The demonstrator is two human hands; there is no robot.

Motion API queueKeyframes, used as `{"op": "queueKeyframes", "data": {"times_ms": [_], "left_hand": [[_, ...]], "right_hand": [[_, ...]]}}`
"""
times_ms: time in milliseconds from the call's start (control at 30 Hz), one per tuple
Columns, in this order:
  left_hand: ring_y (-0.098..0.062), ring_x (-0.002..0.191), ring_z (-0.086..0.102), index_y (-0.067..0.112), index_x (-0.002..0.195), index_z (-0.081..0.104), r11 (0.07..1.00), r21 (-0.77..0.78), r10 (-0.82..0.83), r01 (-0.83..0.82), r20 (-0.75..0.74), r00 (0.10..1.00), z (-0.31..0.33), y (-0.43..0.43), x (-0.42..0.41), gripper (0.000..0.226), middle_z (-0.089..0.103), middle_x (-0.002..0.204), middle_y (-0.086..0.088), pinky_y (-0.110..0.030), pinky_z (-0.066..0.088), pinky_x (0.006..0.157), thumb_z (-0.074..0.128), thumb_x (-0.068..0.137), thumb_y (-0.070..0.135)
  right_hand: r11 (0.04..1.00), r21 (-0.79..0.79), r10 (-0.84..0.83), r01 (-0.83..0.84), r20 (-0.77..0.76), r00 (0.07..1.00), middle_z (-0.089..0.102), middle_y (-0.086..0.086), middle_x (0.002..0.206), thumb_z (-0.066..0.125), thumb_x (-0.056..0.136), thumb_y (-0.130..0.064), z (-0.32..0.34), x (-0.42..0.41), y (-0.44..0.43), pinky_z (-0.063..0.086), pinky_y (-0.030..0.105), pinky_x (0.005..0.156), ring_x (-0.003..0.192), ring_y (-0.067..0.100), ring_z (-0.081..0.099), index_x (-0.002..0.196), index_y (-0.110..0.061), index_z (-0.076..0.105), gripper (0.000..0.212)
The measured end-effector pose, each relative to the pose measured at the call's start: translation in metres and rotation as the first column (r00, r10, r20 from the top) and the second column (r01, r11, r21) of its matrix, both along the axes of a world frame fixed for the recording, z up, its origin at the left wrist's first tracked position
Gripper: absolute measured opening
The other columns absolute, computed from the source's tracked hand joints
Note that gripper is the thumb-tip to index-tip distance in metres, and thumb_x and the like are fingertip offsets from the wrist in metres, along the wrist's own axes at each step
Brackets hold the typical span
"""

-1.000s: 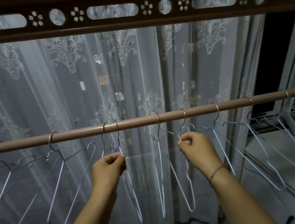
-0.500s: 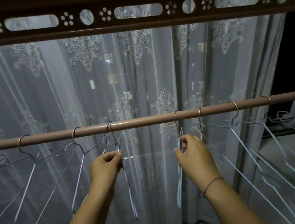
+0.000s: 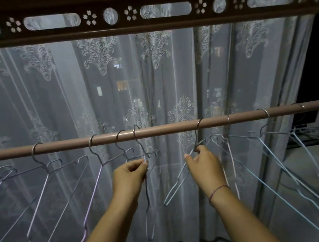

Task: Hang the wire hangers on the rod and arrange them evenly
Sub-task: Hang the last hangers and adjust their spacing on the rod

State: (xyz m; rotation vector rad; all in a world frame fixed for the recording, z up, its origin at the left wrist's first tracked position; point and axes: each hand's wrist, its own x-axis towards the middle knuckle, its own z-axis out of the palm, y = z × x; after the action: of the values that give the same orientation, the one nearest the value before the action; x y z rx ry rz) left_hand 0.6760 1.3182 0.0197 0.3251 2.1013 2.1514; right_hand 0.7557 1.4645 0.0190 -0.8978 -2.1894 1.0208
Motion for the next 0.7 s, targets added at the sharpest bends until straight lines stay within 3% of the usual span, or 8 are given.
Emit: {"op": "queueKeyframes", "data": {"times_ms": [67, 133, 233, 400, 567, 700], "left_hand": [[-0.013, 0.060, 0.048, 0.007, 0.090, 0.071, 1.000, 0.008, -0.020, 0.020, 0.000, 1.000, 0.002, 0.004, 0.002, 0.012, 0.059, 0.063, -0.003, -0.020, 0.042, 0.057, 0.061, 0.085, 0.003], [-0.011, 0.057, 0.048, 0.007, 0.091, 0.071, 0.999, 0.003, -0.035, 0.035, 0.000, 0.999, 0.002, 0.008, 0.002, 0.011, 0.061, 0.063, -0.002, -0.014, 0.042, 0.051, 0.062, 0.085, 0.003], [-0.008, 0.053, 0.049, 0.010, 0.086, 0.072, 0.998, 0.008, -0.060, 0.060, 0.006, 0.998, 0.002, 0.011, 0.003, 0.011, 0.063, 0.052, 0.008, -0.015, 0.042, 0.052, 0.063, 0.084, 0.004], [0.002, 0.040, 0.053, 0.013, 0.081, 0.071, 0.996, 0.022, -0.081, 0.081, -0.001, 0.997, 0.002, 0.010, 0.006, 0.014, 0.062, 0.051, 0.010, -0.008, 0.042, 0.044, 0.061, 0.085, 0.003], [0.003, 0.038, 0.054, 0.012, 0.078, 0.069, 0.994, 0.040, -0.101, 0.100, 0.023, 0.995, 0.001, 0.008, 0.011, 0.016, 0.063, 0.053, 0.006, -0.008, 0.042, 0.041, 0.060, 0.086, 0.002], [0.003, 0.038, 0.055, 0.006, 0.086, 0.070, 0.995, 0.022, -0.096, 0.095, 0.033, 0.995, 0.000, 0.008, 0.011, 0.012, 0.061, 0.060, 0.001, -0.008, 0.045, 0.044, 0.058, 0.087, 0.003]], "right_hand": [[1.000, -0.026, -0.018, 0.017, -0.026, 1.000, 0.070, 0.012, 0.099, 0.056, 0.086, -0.030, 0.000, -0.002, -0.003, 0.047, 0.027, 0.072, 0.093, 0.028, 0.065, 0.120, -0.012, 0.051, 0.039], [0.997, -0.075, -0.019, 0.015, -0.058, 0.998, 0.071, 0.013, 0.093, 0.059, 0.081, -0.027, -0.002, -0.007, -0.004, 0.056, 0.037, 0.076, 0.086, 0.029, 0.067, 0.114, -0.013, 0.054, 0.036], [0.995, -0.089, 0.035, -0.041, -0.066, 0.997, 0.071, 0.014, 0.082, 0.061, 0.076, -0.023, -0.002, -0.013, -0.007, 0.057, 0.045, 0.077, 0.082, 0.032, 0.068, 0.106, -0.014, 0.057, 0.032], [0.987, -0.049, 0.156, -0.156, 0.011, 0.988, 0.069, 0.012, 0.084, 0.058, 0.080, -0.021, -0.002, -0.012, -0.019, 0.056, 0.044, 0.079, 0.082, 0.029, 0.067, 0.111, -0.014, 0.055, 0.032], [0.991, -0.001, 0.134, -0.134, 0.035, 0.990, 0.061, 0.006, 0.072, 0.053, 0.082, -0.016, 0.000, -0.004, -0.018, 0.054, 0.033, 0.067, 0.073, 0.026, 0.066, 0.112, -0.013, 0.055, 0.031], [0.992, 0.035, 0.122, -0.124, 0.056, 0.991, 0.061, 0.003, 0.068, 0.051, 0.082, -0.019, 0.001, 0.003, -0.015, 0.054, 0.035, 0.066, 0.068, 0.024, 0.064, 0.114, -0.018, 0.055, 0.033]]}}
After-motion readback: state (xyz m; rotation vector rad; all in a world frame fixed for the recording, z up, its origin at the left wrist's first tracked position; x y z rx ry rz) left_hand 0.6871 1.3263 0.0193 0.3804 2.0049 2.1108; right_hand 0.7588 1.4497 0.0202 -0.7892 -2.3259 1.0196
